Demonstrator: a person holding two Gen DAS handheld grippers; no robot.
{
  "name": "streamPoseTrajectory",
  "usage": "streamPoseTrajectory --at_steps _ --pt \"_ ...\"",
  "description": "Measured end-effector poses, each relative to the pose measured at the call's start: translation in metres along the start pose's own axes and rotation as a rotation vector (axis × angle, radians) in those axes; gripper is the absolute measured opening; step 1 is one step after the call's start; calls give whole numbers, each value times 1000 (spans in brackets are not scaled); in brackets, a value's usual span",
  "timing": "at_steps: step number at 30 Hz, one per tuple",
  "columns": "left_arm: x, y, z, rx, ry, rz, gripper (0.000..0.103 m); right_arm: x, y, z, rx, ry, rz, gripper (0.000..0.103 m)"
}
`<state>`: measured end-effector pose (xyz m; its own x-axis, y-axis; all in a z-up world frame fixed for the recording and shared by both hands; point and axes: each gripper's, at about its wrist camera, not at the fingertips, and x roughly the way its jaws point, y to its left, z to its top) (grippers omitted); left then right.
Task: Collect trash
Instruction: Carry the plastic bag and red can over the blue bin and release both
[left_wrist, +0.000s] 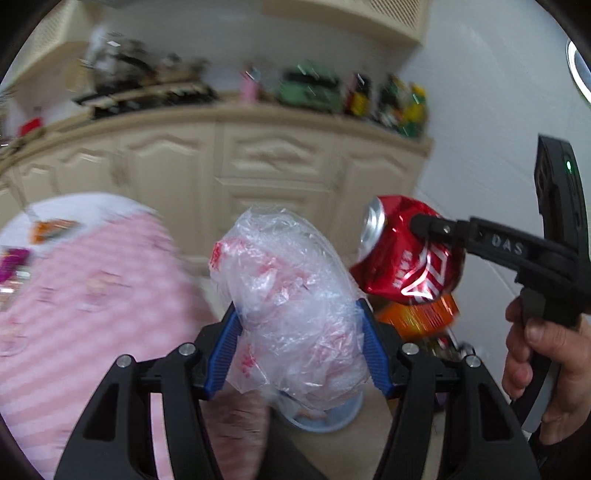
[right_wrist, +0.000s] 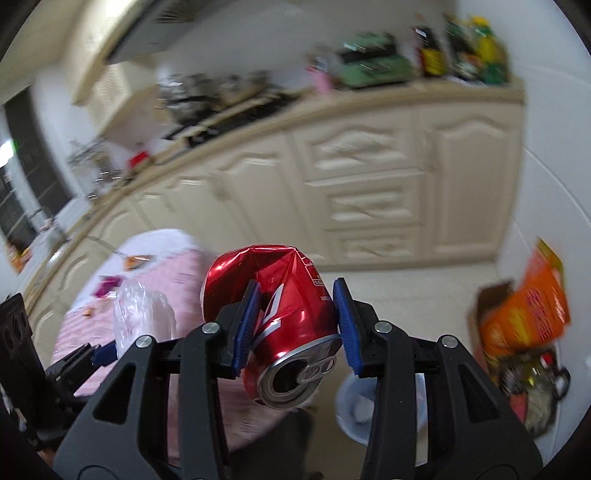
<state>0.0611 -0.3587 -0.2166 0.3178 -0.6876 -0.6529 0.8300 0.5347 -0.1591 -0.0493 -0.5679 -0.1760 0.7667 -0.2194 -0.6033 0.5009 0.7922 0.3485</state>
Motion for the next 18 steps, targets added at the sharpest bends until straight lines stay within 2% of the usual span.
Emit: streamPoseTrajectory --at_steps 6,10,12,13,14,16,18 --pt "100 -29 -32 -2 187 -88 60 54 -69 -36 112 122 -81 40" --pt "148 -40 -48 25 268 -110 60 94 -101 -62 179 210 -96 40" --pt "170 -44 -57 53 305 -115 64 107 -110 -71 210 239 -99 42" --pt "178 -44 -58 61 325 -117 68 114 -116 -75 233 254 -96 48" --pt "189 -45 -60 70 356 -119 78 121 -125 -80 272 267 -82 66" --pt "207 -45 -64 84 415 -99 88 127 -135 -87 314 278 -94 82" --pt "212 -43 -67 95 426 -74 91 129 -142 -91 328 288 -111 85"
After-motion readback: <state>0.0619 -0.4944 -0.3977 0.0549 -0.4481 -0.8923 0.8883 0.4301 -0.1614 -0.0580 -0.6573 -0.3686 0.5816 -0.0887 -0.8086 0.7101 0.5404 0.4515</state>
